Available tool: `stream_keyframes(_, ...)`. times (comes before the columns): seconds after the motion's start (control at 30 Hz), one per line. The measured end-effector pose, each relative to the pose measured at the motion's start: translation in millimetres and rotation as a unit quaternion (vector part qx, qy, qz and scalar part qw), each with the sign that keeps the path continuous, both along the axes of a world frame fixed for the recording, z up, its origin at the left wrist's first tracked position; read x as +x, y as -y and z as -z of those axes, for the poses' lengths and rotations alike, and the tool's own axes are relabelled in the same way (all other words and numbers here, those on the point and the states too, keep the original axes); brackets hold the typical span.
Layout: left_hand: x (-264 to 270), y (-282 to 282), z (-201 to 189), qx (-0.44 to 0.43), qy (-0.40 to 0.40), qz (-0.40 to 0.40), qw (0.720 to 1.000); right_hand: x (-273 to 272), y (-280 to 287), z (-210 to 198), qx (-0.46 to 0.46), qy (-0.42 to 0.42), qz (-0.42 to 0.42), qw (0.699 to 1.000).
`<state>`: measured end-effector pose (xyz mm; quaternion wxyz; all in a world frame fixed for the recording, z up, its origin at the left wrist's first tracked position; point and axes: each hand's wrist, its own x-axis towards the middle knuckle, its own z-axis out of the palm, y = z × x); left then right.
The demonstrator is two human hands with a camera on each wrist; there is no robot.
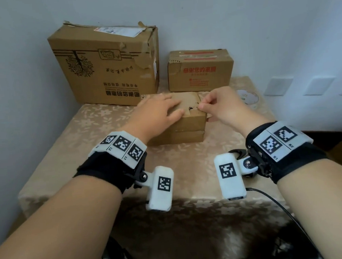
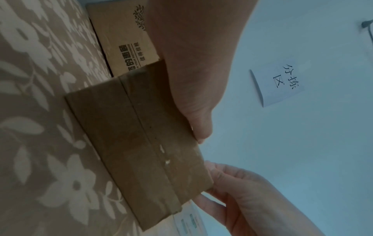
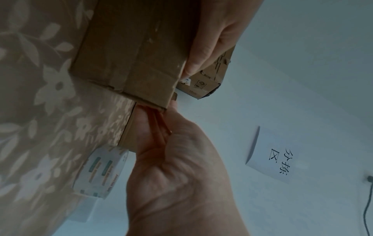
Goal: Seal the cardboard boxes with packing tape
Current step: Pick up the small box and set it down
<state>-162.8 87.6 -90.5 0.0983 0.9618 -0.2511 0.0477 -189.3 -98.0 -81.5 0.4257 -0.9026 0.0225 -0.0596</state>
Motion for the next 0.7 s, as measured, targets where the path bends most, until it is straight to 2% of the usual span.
stream_keyframes(0.17,1.4,0.1,-2.1,-0.014,-0.009,0.015,1.000,-0.9,-2.2,1.6,0.050,-0.011,-0.017,0.999)
stream_keyframes(0.33,-2.9,0.3,-5.0,-0.023,0.005,0.027,0.999,1.4,-7.8,5.0,0.062,-0.019,0.014,0.998)
stream_keyframes(0.57,-1.7,8.0,-1.1,-0.112,-0.029,0.051,0.992,2.8,-14.0,8.0,0.081,-0.014,0.014,0.997)
stream_keyframes(0.7,1.5,9.2,-1.4,-0.122,-0.046,0.031,0.991,2.3,-15.3,12.1,0.071,0.000,0.000,0.997)
